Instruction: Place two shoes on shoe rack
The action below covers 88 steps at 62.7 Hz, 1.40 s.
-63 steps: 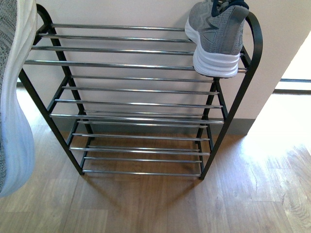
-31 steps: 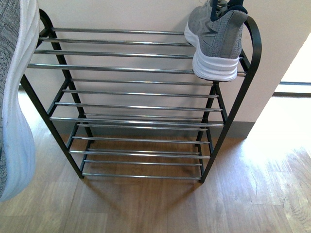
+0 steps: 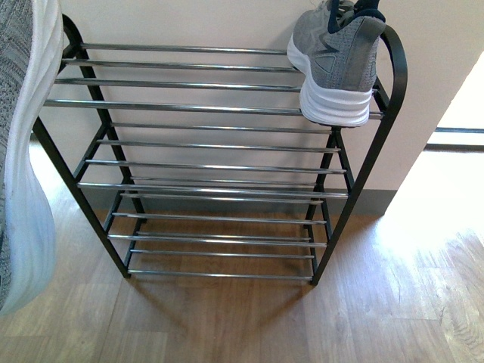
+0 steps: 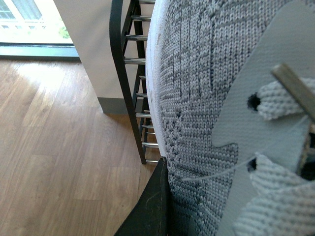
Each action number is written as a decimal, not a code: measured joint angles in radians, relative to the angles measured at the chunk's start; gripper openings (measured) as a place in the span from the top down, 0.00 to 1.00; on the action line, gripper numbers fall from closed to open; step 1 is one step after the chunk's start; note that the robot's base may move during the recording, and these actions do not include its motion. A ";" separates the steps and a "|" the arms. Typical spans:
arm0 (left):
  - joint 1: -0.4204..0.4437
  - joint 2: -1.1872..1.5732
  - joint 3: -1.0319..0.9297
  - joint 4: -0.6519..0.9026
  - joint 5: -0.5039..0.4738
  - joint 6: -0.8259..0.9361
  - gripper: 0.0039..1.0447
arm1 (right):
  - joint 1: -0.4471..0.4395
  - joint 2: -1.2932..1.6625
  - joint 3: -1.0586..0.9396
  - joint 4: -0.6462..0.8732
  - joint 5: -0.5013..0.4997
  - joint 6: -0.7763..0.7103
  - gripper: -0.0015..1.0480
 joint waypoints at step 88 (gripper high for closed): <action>0.000 0.000 0.000 0.000 -0.002 0.000 0.95 | 0.002 -0.448 -0.029 -0.397 0.001 -0.001 0.99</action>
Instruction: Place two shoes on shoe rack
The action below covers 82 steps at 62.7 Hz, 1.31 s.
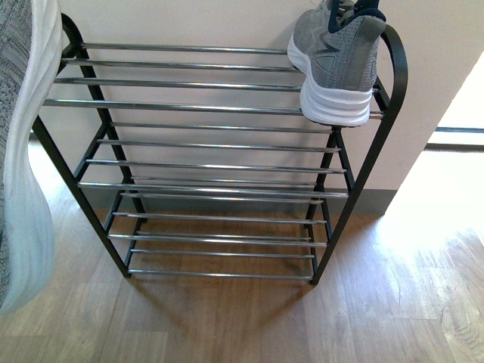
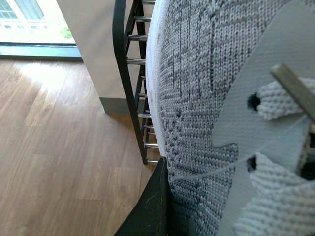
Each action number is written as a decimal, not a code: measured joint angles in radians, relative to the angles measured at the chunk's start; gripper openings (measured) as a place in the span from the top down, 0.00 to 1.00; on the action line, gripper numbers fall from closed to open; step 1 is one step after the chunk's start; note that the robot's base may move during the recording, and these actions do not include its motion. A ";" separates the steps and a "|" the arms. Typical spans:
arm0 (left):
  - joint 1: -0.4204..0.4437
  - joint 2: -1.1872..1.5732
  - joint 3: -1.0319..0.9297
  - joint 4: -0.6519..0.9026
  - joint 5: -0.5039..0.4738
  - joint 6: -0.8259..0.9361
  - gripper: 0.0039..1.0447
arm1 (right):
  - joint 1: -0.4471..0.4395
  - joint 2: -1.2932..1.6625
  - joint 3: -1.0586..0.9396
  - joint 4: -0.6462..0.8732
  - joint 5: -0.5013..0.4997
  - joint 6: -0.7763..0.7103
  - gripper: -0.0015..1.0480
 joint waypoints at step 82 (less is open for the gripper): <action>-0.003 0.000 0.000 0.000 0.002 0.003 0.95 | 0.002 -0.003 0.000 -0.003 0.003 -0.001 0.09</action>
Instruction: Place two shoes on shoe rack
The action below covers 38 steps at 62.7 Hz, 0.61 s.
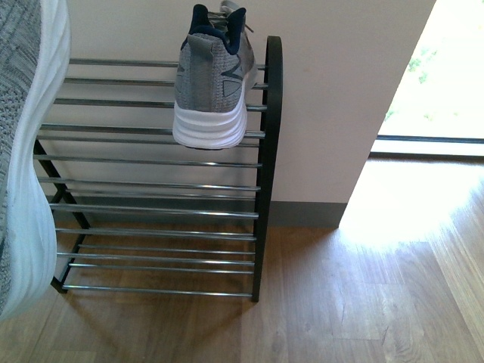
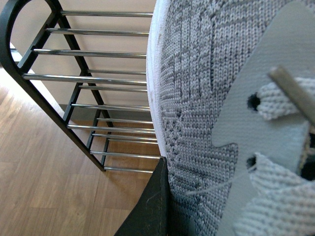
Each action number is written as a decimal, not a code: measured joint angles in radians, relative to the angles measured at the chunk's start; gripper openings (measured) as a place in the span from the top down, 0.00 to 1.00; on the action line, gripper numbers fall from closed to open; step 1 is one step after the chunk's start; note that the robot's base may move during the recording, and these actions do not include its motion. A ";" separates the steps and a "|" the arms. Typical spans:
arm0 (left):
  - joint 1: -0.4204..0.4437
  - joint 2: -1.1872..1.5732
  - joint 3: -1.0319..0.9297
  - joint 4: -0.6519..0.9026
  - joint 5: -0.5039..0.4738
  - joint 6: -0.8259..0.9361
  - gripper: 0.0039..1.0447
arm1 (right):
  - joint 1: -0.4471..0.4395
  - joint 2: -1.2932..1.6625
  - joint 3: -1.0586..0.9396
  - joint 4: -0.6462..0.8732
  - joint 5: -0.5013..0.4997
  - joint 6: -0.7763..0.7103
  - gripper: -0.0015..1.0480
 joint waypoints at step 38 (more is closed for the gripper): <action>-0.037 0.040 -0.030 0.177 -0.178 -0.058 0.95 | 0.000 0.000 0.000 0.000 -0.003 0.000 0.09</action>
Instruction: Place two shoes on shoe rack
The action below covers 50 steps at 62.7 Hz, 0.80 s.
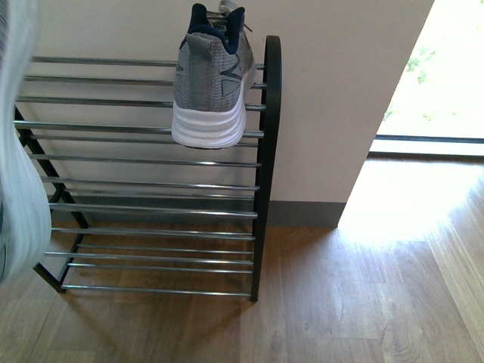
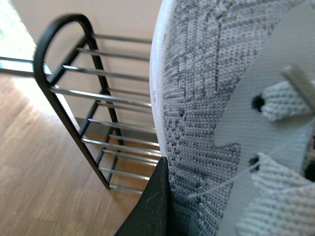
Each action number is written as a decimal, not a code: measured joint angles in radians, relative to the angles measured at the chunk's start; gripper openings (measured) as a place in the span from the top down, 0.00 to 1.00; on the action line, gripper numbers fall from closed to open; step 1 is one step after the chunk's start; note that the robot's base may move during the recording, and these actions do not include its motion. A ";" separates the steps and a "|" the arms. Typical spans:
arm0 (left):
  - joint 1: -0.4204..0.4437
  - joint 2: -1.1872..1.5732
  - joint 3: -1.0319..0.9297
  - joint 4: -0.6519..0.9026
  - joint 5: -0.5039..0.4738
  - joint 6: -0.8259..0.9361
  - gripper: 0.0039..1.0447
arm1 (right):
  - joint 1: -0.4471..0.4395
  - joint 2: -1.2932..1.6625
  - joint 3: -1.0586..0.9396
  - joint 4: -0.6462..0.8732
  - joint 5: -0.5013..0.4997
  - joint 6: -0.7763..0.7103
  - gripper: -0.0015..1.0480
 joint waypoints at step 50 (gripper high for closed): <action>0.148 0.695 0.718 -0.385 0.309 -0.457 0.95 | 0.000 0.000 0.000 0.000 0.000 0.000 0.09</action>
